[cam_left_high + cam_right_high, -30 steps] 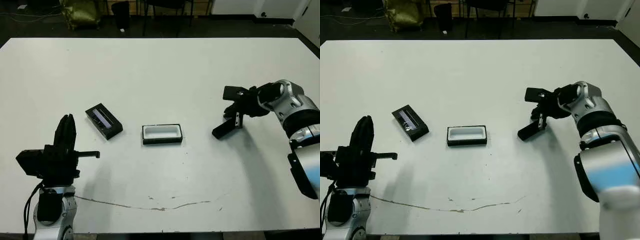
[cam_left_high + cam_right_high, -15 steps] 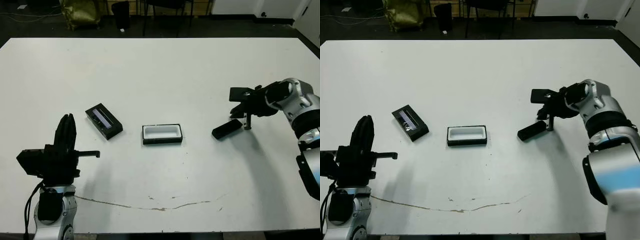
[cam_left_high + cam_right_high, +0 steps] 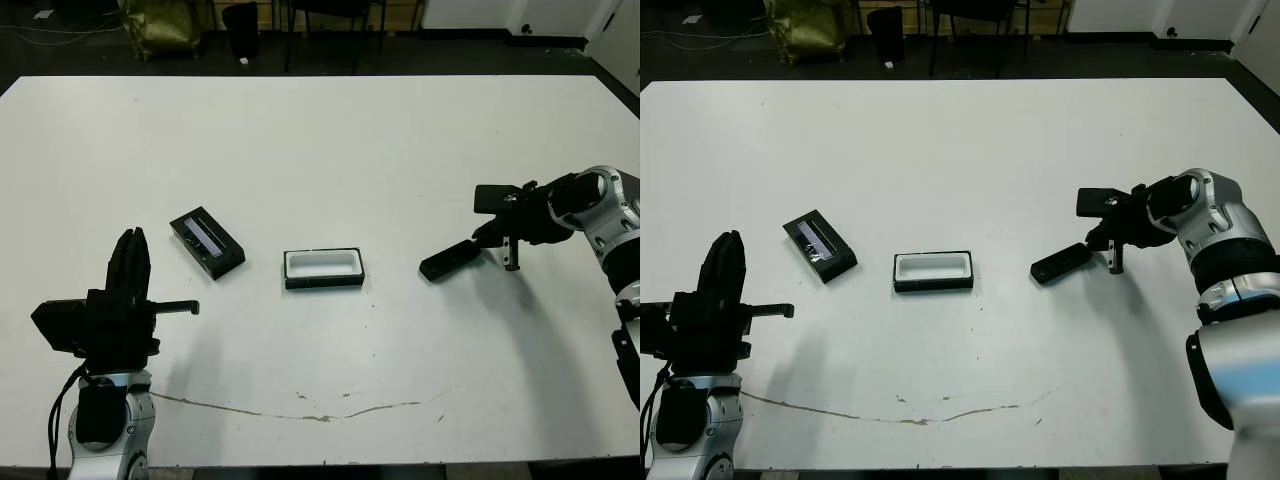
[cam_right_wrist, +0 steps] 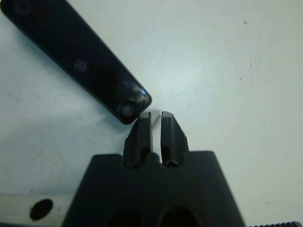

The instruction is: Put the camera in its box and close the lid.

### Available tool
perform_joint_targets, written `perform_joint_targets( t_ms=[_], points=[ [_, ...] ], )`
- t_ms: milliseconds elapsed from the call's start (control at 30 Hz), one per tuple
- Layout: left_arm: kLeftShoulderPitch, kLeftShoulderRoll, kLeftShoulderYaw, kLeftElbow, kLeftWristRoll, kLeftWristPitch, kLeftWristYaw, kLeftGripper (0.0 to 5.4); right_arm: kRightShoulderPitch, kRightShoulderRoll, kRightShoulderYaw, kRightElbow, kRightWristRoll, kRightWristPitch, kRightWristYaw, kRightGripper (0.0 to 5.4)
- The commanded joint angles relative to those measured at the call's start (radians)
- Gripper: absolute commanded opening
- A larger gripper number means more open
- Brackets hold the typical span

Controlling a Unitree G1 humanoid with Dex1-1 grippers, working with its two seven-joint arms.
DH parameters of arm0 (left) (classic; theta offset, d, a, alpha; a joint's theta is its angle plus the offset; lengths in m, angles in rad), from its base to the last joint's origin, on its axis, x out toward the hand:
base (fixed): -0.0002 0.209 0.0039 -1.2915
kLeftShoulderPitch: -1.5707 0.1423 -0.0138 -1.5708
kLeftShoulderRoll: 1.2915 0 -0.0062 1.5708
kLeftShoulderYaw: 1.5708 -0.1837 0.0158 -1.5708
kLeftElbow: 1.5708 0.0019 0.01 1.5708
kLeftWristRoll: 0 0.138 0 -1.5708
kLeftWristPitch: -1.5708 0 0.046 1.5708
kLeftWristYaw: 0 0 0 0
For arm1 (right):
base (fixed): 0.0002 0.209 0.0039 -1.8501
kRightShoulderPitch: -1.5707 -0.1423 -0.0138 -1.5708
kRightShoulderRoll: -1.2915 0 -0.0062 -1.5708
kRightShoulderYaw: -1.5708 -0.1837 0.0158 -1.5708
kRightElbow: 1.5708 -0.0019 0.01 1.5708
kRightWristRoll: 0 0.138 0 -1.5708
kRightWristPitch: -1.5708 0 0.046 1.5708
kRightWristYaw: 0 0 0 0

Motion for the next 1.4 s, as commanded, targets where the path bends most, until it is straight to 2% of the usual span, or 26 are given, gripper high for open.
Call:
perform_joint_targets(
  t_ms=[33,200,433,633,733,833,1100,1233,1400],
  points=[
    [0.012,0.005,0.004,0.008,0.004,0.008,-0.002,0.01,0.035,-0.011,0.009,-0.019,0.000,0.016,0.021,0.00],
    [0.009,0.006,0.008,0.018,-0.004,-0.005,-0.012,0.01,0.053,-0.015,0.017,-0.039,-0.004,0.012,0.026,0.00],
    [0.018,-0.001,0.004,-0.016,0.013,0.036,0.008,0.01,0.062,-0.028,0.016,-0.083,0.006,0.062,0.072,0.00],
    [0.010,0.003,0.009,0.011,0.002,0.004,-0.005,0.01,0.071,-0.041,-0.006,-0.133,0.045,0.122,0.134,0.00],
    [0.011,0.002,0.006,0.006,0.014,0.006,0.001,0.01,0.090,-0.066,-0.010,-0.210,0.057,0.119,0.163,0.00],
    [0.008,0.000,0.007,0.017,-0.002,-0.006,-0.008,0.01,0.107,-0.082,-0.024,-0.271,0.094,0.146,0.213,0.00],
    [0.010,0.005,0.005,0.008,-0.008,0.013,-0.013,0.01,0.186,-0.133,-0.054,-0.481,0.214,0.258,0.347,0.00],
    [-0.001,0.006,0.010,0.038,-0.013,-0.026,-0.030,0.01,0.245,-0.173,-0.045,-0.656,0.217,0.301,0.359,0.00],
    [-0.003,0.009,0.011,0.041,-0.007,-0.036,-0.035,0.01,0.222,-0.221,0.009,-0.747,0.229,0.358,0.430,0.00]
  ],
)
